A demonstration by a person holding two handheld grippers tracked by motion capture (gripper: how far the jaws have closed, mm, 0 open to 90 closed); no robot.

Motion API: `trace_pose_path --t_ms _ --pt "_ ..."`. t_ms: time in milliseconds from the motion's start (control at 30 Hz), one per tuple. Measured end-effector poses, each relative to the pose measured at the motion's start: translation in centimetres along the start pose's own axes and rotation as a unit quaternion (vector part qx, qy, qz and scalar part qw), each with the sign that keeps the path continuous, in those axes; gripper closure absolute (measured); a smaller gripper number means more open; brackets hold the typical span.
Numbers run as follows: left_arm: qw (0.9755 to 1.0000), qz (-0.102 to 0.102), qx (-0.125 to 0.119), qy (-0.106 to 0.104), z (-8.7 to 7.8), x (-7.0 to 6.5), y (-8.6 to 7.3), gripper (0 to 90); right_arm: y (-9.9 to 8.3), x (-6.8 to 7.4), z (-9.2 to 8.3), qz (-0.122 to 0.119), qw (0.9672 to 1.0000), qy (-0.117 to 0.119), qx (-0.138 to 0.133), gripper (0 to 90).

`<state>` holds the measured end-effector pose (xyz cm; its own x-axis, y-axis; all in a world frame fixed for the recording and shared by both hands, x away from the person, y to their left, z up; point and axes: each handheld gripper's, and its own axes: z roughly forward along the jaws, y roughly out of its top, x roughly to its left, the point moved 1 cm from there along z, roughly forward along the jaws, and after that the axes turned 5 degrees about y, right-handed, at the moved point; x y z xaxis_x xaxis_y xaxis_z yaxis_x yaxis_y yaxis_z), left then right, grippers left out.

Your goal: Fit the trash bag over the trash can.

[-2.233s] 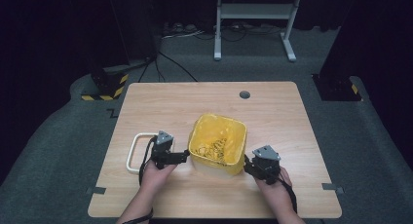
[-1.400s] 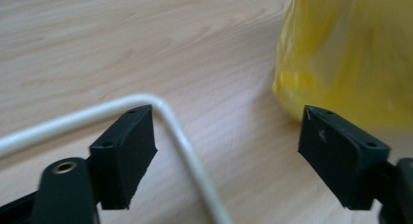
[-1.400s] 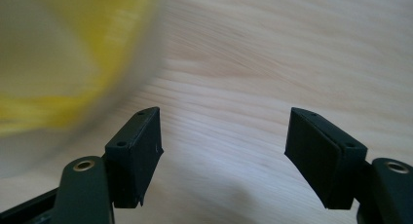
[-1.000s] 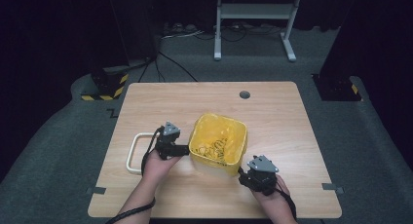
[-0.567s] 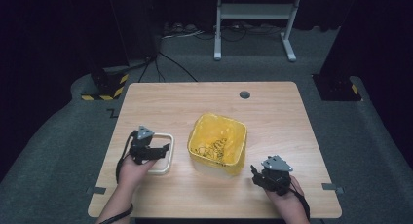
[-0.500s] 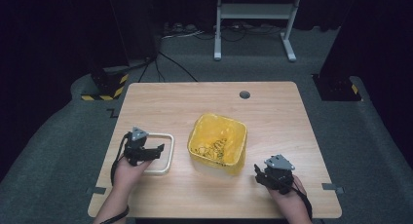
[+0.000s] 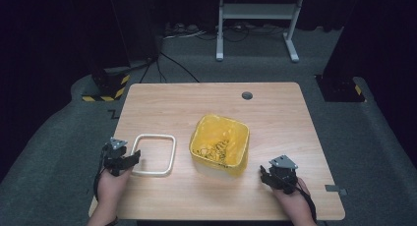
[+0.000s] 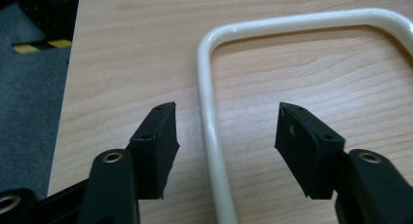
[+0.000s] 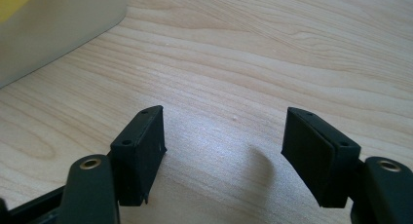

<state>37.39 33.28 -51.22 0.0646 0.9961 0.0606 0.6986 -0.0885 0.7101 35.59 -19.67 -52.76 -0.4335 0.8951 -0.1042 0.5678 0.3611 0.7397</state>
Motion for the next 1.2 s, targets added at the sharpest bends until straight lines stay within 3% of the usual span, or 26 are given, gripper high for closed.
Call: trace_pose_path --t_ms 133,267,400,500,733,967,1200 --pt "0.9998 -0.015 0.011 -0.012 0.4 0.6 -0.5 45.7 -0.4 -0.5 0.1 0.014 0.9997 0.019 -0.012 30.5" --pt "0.9995 -0.020 0.016 -0.016 0.8 0.5 -0.9 50.1 -0.4 -1.0 0.2 0.038 0.9986 0.035 -0.006 28.9" --pt "0.9999 -0.012 0.007 -0.007 0.9 0.3 -1.1 54.4 -0.3 -1.4 0.3 0.053 0.9976 0.045 -0.002 27.5" --pt "1.0000 -0.006 -0.006 0.002 0.8 0.2 -1.4 60.1 -0.3 -1.5 0.3 0.056 0.9973 0.047 -0.001 27.4" --pt "0.9996 0.008 -0.027 -0.004 0.8 -0.5 -1.7 77.0 -0.3 -1.5 0.4 0.057 0.9972 0.047 0.000 27.2" --pt "0.9995 0.011 -0.028 -0.005 0.9 -0.7 -1.7 81.0 -0.3 -1.5 0.4 0.057 0.9973 0.047 -0.001 27.2" --pt "0.9996 0.001 -0.025 -0.011 0.9 -0.6 -1.6 81.4 -0.3 -1.5 0.4 0.057 0.9973 0.047 0.000 27.2"
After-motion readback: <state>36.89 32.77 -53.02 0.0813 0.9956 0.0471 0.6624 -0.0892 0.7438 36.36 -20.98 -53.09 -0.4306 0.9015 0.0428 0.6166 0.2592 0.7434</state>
